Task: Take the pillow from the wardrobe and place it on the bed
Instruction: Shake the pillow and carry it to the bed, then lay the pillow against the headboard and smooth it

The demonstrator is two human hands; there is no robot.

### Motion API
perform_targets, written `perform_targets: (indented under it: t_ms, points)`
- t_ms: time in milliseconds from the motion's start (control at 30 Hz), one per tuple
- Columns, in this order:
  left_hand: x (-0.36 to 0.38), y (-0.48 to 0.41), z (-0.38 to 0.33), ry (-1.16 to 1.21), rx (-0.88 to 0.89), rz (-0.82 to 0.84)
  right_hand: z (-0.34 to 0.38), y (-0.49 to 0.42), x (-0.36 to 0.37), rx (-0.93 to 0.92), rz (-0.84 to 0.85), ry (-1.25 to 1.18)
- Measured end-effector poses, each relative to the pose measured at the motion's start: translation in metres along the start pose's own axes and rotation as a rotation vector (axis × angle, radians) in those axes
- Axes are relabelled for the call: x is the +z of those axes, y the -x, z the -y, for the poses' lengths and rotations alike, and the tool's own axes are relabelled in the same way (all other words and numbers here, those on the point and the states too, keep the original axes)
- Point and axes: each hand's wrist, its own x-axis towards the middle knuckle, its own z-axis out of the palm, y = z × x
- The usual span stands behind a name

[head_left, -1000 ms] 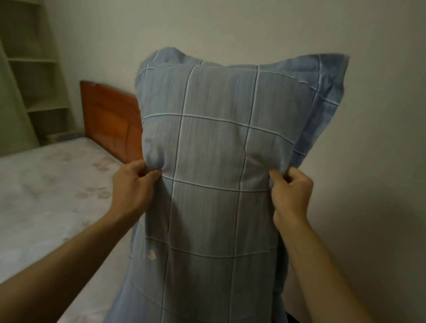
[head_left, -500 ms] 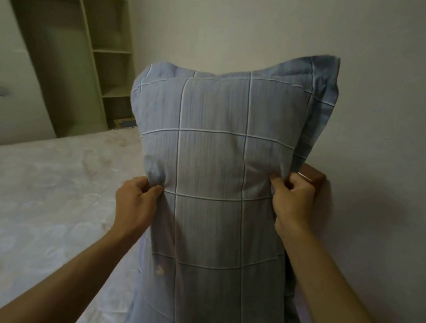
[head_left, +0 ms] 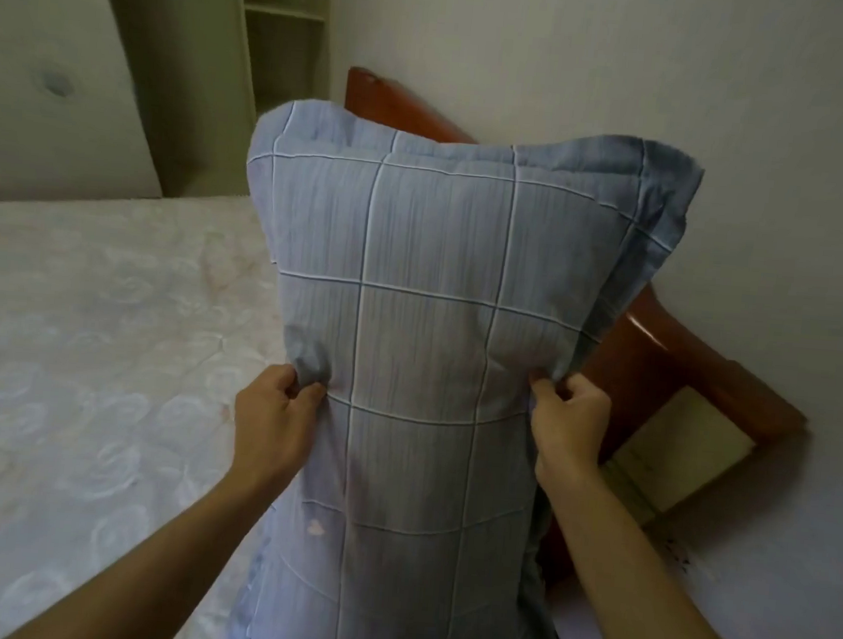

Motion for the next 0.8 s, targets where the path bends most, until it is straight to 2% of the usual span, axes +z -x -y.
perform_targets:
  t_ms: [333,533,800]
  points:
    - [0.029,-0.04,0.021,-0.129,-0.054,-0.148,-0.052,-0.043,0.045,0.108,0.146,0.036]
    - [0.043,-0.066,0.027,-0.166,-0.083,-0.208,-0.069,-0.065,0.067,0.138,0.172,0.058]
    - [0.092,-0.105,0.103,-0.26,-0.204,-0.209,-0.14,-0.092,0.117,0.225,0.199,0.116]
